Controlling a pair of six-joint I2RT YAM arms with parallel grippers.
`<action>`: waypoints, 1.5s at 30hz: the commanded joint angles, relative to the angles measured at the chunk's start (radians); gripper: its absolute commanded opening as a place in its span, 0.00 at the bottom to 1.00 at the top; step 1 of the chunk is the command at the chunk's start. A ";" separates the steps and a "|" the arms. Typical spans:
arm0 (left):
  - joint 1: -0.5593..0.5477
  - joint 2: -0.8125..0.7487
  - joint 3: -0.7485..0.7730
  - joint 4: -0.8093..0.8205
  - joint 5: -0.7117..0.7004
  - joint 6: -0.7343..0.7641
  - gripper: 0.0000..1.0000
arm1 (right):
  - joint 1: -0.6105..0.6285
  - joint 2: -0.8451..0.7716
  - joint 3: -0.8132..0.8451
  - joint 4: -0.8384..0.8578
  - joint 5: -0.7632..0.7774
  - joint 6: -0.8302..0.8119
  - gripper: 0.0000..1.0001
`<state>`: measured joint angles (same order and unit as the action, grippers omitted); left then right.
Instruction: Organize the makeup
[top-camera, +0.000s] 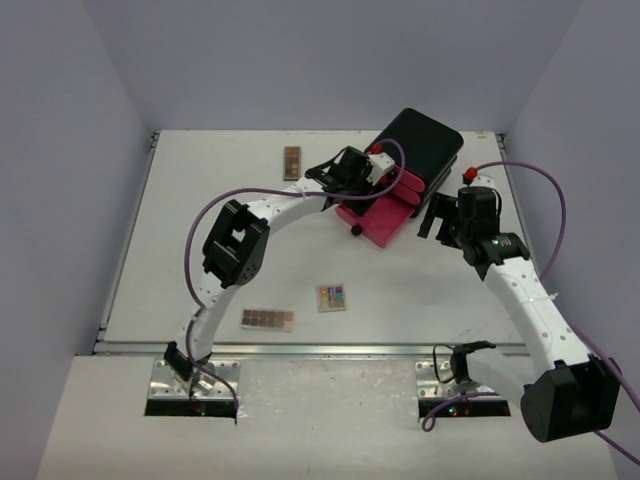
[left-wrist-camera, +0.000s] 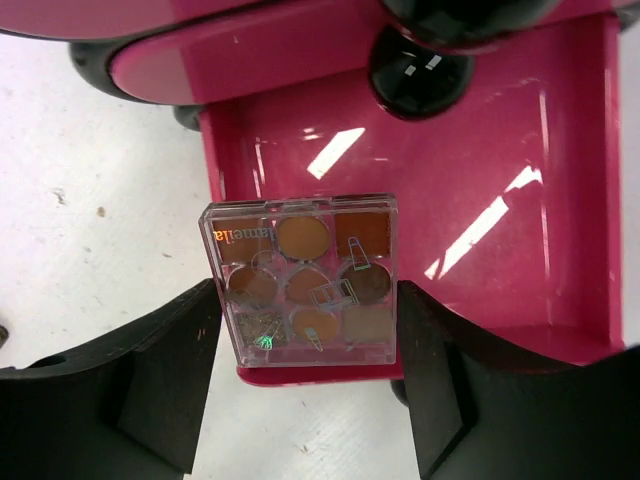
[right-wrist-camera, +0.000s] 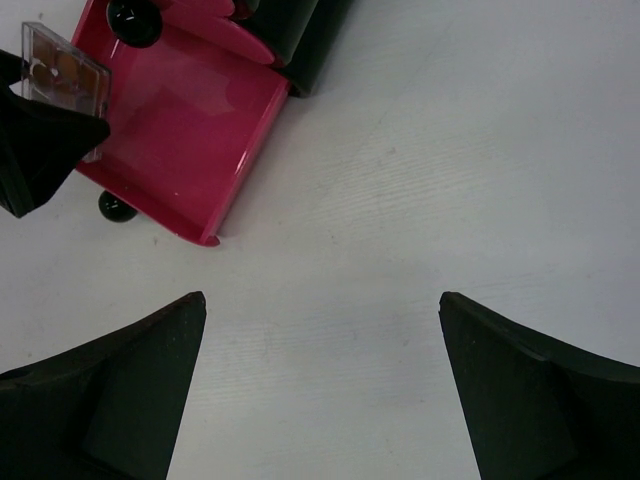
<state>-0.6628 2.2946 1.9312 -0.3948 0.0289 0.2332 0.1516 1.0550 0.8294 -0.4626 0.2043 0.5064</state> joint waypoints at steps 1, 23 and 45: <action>-0.007 0.048 0.038 0.125 -0.126 -0.011 0.37 | -0.006 -0.012 -0.009 0.010 0.007 0.016 0.99; -0.038 0.067 0.023 0.125 -0.070 -0.060 0.62 | -0.006 -0.018 -0.019 0.016 -0.003 -0.011 0.99; -0.043 -0.154 -0.058 -0.021 -0.147 -0.022 0.80 | -0.006 -0.038 0.020 -0.041 -0.205 -0.063 0.99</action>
<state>-0.7021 2.3385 1.9281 -0.3721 -0.0936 0.1969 0.1516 1.0508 0.8104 -0.4847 0.1093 0.4801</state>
